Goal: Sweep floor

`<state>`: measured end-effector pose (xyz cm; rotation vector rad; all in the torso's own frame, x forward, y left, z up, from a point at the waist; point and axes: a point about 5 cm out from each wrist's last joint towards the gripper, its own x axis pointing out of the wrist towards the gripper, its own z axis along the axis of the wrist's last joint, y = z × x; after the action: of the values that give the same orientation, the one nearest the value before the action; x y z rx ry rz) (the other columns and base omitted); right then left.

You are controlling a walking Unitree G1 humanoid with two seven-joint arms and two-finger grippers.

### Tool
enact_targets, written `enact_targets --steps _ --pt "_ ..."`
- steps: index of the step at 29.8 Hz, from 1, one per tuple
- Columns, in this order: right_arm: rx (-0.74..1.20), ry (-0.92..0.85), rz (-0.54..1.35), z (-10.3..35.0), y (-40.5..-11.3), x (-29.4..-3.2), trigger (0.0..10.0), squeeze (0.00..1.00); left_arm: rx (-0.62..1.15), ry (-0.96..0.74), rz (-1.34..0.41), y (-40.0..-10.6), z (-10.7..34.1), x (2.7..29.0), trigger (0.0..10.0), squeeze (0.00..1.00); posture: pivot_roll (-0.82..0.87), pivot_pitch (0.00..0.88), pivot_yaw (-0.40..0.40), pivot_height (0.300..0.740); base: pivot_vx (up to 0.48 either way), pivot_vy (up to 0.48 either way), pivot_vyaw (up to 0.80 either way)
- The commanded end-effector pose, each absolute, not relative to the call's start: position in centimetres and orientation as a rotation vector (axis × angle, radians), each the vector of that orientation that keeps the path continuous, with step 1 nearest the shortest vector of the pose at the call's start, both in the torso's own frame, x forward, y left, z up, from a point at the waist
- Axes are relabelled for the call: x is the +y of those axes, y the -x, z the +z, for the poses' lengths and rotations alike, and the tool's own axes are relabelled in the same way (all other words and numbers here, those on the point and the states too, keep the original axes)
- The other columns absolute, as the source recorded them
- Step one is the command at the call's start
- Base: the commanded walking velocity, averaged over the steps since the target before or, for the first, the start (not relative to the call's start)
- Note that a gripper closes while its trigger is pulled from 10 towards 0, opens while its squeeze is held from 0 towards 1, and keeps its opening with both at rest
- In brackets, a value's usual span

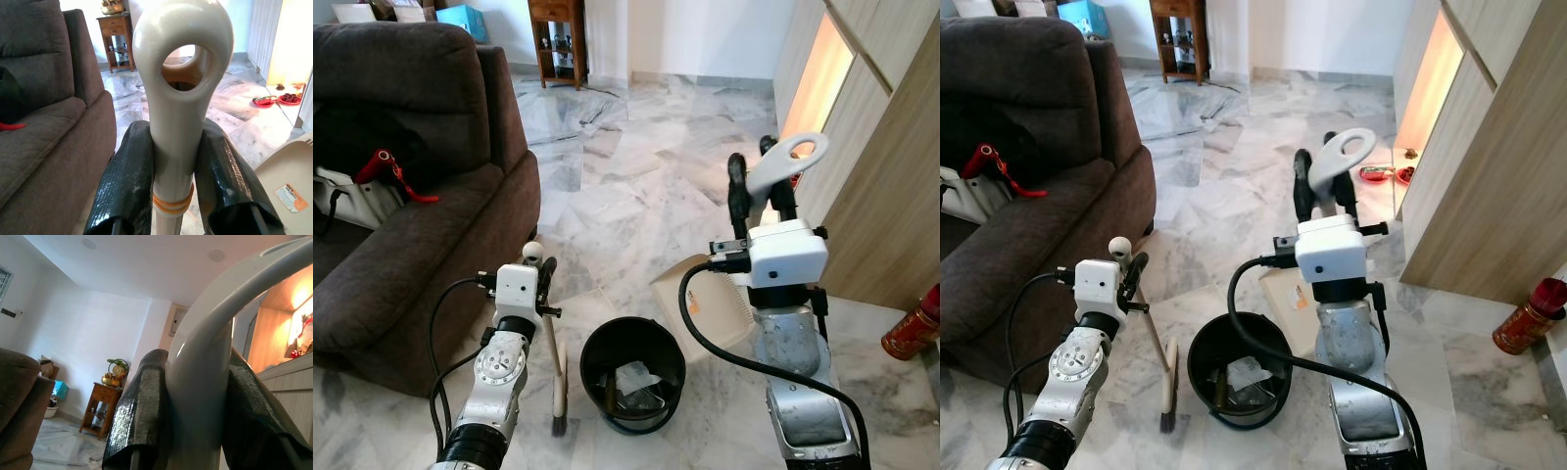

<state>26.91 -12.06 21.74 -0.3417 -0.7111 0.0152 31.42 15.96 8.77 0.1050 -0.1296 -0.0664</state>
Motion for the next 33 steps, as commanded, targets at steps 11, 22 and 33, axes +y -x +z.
enact_targets --steps 11,22,33 --pt "-0.776 0.344 0.010 22.9 -26.8 -11.9 10.0 0.00 -0.196 -0.111 -0.074 -31.9 10.1 15.8 10.0 0.00 -0.03 0.000 0.024 0.740 0.000 0.000 0.00" --pt "-0.776 0.344 0.010 22.9 -26.8 -11.9 10.0 0.00 -0.196 -0.111 -0.074 -31.9 10.1 15.8 10.0 0.00 -0.03 0.000 0.024 0.740 0.000 0.000 0.00" --pt "-0.835 0.598 -0.356 25.8 -27.5 -20.6 10.0 0.00 -0.199 -0.102 -0.095 -31.8 10.1 15.8 10.0 0.00 -0.03 0.000 0.030 0.740 0.000 0.000 0.00"
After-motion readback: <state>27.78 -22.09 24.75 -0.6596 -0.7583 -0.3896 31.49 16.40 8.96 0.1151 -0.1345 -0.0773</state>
